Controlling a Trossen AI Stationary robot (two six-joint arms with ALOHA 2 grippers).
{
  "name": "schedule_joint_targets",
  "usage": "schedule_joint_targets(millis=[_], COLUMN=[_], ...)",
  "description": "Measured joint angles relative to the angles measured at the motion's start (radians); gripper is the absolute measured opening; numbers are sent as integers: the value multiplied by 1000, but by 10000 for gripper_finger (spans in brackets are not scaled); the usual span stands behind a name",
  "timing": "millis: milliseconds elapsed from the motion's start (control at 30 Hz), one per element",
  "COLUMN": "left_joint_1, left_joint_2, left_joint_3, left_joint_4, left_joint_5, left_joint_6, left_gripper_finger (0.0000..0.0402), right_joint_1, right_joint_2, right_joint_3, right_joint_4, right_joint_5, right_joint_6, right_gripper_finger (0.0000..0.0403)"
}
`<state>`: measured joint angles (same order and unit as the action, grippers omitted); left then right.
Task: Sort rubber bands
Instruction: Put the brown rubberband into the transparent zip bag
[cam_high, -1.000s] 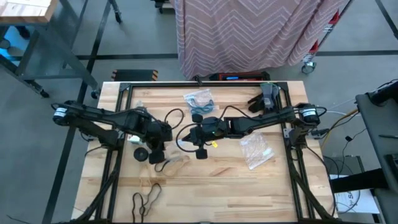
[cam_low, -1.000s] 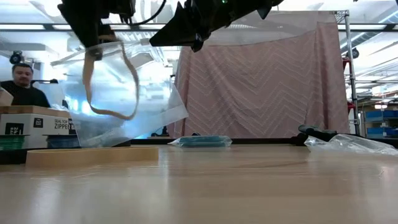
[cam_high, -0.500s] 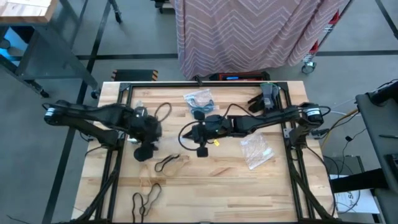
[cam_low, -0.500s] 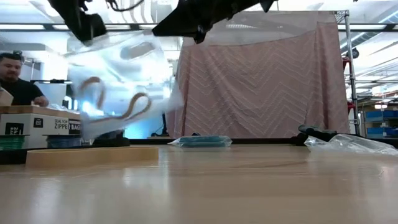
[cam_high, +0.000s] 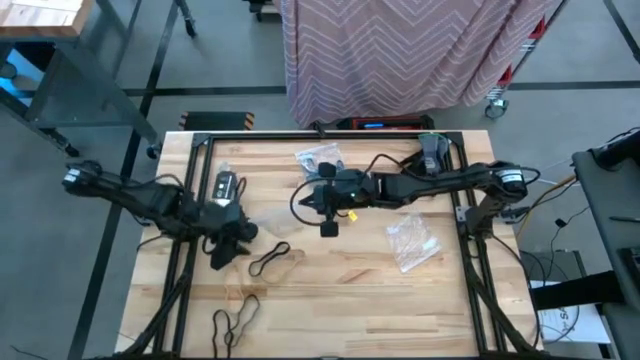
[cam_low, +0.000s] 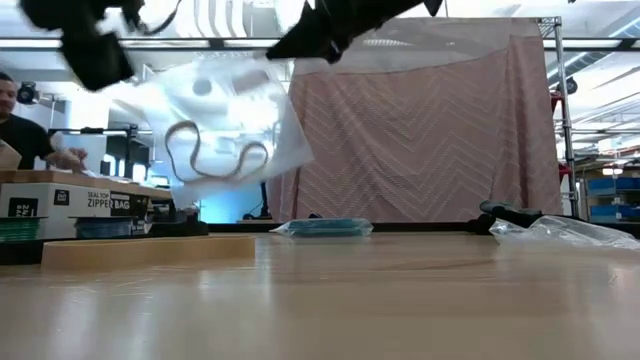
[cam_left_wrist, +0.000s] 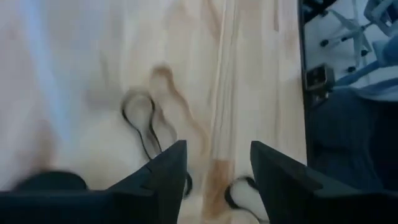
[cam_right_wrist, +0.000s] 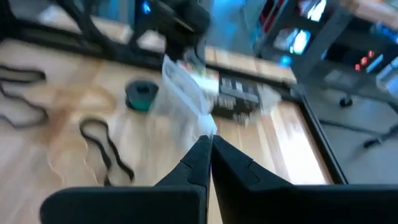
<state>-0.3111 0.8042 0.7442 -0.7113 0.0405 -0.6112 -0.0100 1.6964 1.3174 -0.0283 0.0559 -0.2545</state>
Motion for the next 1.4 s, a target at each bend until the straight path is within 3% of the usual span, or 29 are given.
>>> schedule_joint_targets(millis=[167,367,533,700,900,1067,1400], left_joint_1=[-63,-85,-95,-99,-100,-101,-126], left_joint_2=[-25,-24,17,105,243,384,607], left_joint_3=[-135,-238,-344,-424,-401,-344,-254], left_joint_4=[47,205,448,757,834,832,825], left_joint_5=[-48,-160,-162,-163,-166,-214,-241], left_joint_6=[-127,-107,-72,-2,24,20,-89], left_gripper_finger=[146,125,118,145,183,187,211], right_joint_1=[-16,-15,-17,-17,-23,-29,-66], right_joint_2=[-34,-68,-131,-137,-96,-52,-101], right_joint_3=[0,0,-1,-11,-18,-30,-173], right_joint_4=[-43,-111,-170,-164,-24,48,176], right_joint_5=[-3,-4,-3,-3,3,111,144], right_joint_6=[-26,-79,-70,-33,11,72,184], right_gripper_finger=[0,0,0,0,0,0,0])
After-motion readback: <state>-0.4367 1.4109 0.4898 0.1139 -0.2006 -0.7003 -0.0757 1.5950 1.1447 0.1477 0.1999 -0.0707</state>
